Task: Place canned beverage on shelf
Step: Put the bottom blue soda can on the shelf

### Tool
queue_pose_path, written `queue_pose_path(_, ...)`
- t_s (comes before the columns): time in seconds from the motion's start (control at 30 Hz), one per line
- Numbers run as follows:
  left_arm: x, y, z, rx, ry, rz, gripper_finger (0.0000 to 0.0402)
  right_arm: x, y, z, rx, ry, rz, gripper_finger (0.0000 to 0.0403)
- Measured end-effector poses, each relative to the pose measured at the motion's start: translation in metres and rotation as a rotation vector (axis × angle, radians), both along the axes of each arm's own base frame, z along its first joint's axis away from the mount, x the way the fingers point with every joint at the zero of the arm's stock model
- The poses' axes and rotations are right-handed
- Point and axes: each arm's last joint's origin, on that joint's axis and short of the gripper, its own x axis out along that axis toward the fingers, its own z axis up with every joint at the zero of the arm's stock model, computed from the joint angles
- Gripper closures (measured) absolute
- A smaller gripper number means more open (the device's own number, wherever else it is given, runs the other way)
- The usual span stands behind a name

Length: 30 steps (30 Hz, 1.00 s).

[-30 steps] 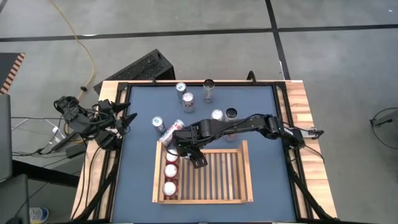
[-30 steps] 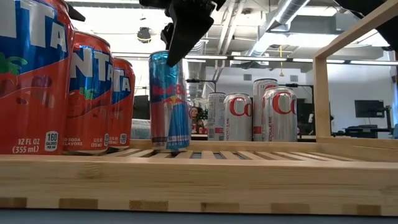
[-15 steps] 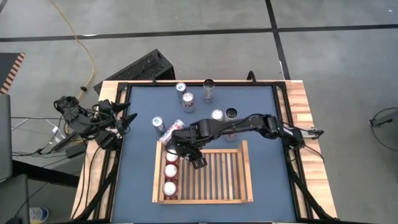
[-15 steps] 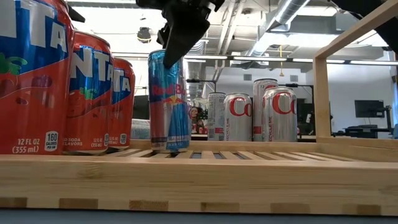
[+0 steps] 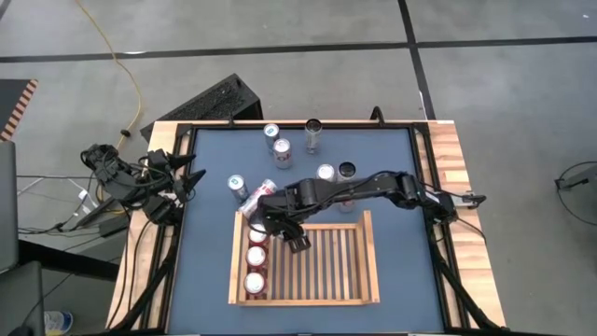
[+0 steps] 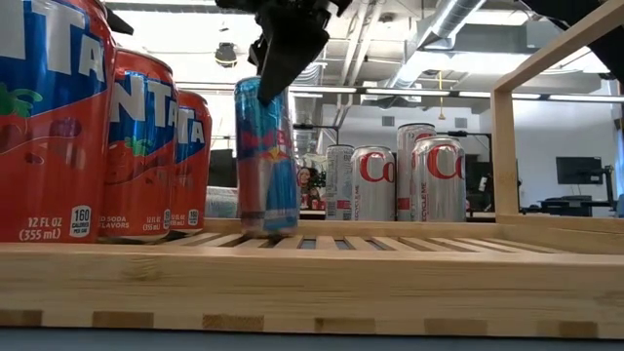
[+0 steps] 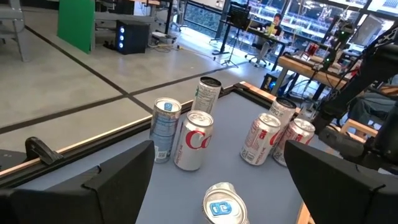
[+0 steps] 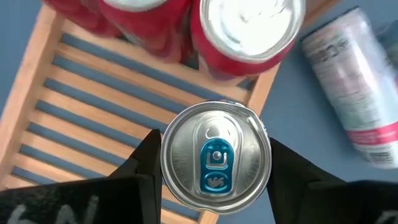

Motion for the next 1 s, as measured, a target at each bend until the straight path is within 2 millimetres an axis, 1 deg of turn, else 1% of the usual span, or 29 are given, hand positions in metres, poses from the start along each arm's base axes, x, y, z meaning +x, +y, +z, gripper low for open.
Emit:
queue_pose_path(0.1,0.0,0.0,0.0,0.0,0.0,0.0,0.0053,0.001,0.0,0.006,-0.002,-0.034,0.012,0.0226)
queue_pose_path(0.23,0.0,0.0,0.0,0.0,0.0,0.0,0.0053,0.001,-0.004,0.006,0.001,-0.026,0.006,0.0226)
queue_pose_path(0.37,0.0,0.0,0.0,0.0,0.0,0.0,0.0053,0.002,-0.003,0.006,0.023,-0.038,0.012,0.0226)
queue_pose_path(0.47,0.0,0.0,0.0,0.002,0.003,0.0,0.0053,0.006,-0.002,0.004,0.052,-0.069,0.024,0.0226)
queue_pose_path(1.0,0.0,0.0,0.0,0.003,0.004,0.0,0.0053,0.007,-0.012,-0.009,0.062,-0.025,-0.009,0.0226)
